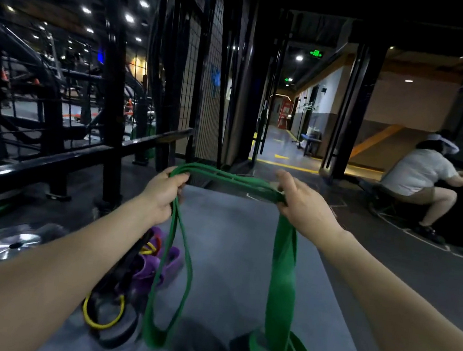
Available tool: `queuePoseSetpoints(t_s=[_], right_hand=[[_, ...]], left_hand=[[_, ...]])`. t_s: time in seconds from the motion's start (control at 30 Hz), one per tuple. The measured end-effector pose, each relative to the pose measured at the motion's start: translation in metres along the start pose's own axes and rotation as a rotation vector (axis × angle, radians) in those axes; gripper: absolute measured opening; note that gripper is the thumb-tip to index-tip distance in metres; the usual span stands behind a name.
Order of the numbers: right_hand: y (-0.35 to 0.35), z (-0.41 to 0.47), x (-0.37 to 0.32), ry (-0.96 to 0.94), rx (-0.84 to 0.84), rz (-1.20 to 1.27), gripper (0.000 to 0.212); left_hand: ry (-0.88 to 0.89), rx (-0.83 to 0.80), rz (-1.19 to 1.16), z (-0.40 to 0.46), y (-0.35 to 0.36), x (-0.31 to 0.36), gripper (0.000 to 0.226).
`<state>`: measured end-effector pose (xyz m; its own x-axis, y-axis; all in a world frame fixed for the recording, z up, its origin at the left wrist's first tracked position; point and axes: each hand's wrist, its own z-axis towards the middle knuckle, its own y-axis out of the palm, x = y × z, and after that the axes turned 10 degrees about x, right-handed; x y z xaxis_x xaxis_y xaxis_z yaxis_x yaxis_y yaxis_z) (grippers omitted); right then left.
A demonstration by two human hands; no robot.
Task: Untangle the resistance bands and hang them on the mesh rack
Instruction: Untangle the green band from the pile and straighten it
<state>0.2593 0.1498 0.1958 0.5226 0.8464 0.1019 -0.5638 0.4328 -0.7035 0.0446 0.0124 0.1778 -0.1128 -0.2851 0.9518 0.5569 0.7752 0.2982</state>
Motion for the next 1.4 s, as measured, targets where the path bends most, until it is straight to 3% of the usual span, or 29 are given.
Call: queuePoseSetpoints(t_s=[0.1, 0.2, 0.3, 0.47, 0.5, 0.57, 0.63, 0.7, 0.77, 0.83, 0.9, 1.0, 1.17, 1.4], right_hand=[[0.012, 0.000, -0.002, 0.148, -0.017, -0.014, 0.058], [0.018, -0.002, -0.004, 0.152, 0.000, -0.071, 0.045], [0.009, 0.003, -0.007, 0.215, 0.129, -0.102, 0.037], [-0.012, 0.017, -0.012, 0.244, 0.247, 0.004, 0.039], [-0.015, 0.018, -0.012, 0.240, 0.247, 0.015, 0.038], [-0.020, 0.018, -0.013, 0.215, 0.243, 0.033, 0.036], [-0.023, 0.020, -0.016, 0.160, 0.218, 0.020, 0.033], [-0.024, 0.024, -0.023, 0.097, 0.179, -0.002, 0.032], [-0.024, 0.025, -0.028, 0.048, 0.165, 0.050, 0.034], [-0.028, 0.023, -0.028, 0.065, 0.176, 0.140, 0.032], [-0.033, 0.017, -0.021, 0.146, 0.198, 0.222, 0.028], [-0.031, -0.004, -0.016, 0.269, 0.137, 0.314, 0.040], [0.002, -0.052, -0.013, 0.577, -0.241, 0.239, 0.046], [0.025, -0.064, 0.011, 0.714, -0.147, 0.018, 0.028]], left_hand=[[0.043, -0.049, 0.008, -0.001, 0.000, -0.005, 0.026], [0.025, -0.054, 0.067, -0.001, -0.007, -0.014, 0.025], [0.049, -0.123, 0.322, 0.000, -0.016, -0.030, 0.022], [-0.082, -0.348, 0.709, -0.010, -0.013, -0.043, 0.015], [-0.069, -0.381, 0.830, -0.012, -0.009, -0.040, 0.021], [-0.014, -0.426, 0.945, -0.014, 0.003, -0.033, 0.059], [0.063, -0.465, 0.819, -0.024, 0.027, -0.019, 0.095], [0.201, -0.496, 0.705, -0.035, 0.056, -0.004, 0.104], [0.317, -0.501, 0.656, -0.039, 0.083, 0.009, 0.087], [0.386, -0.452, 0.650, -0.041, 0.098, 0.016, 0.054], [0.380, -0.395, 0.647, -0.036, 0.103, 0.015, 0.035], [0.333, -0.354, 0.570, -0.040, 0.110, 0.014, 0.011], [0.190, -0.117, 0.309, -0.038, 0.107, 0.037, 0.023], [0.006, 0.111, 0.096, -0.007, 0.059, 0.053, 0.009]])
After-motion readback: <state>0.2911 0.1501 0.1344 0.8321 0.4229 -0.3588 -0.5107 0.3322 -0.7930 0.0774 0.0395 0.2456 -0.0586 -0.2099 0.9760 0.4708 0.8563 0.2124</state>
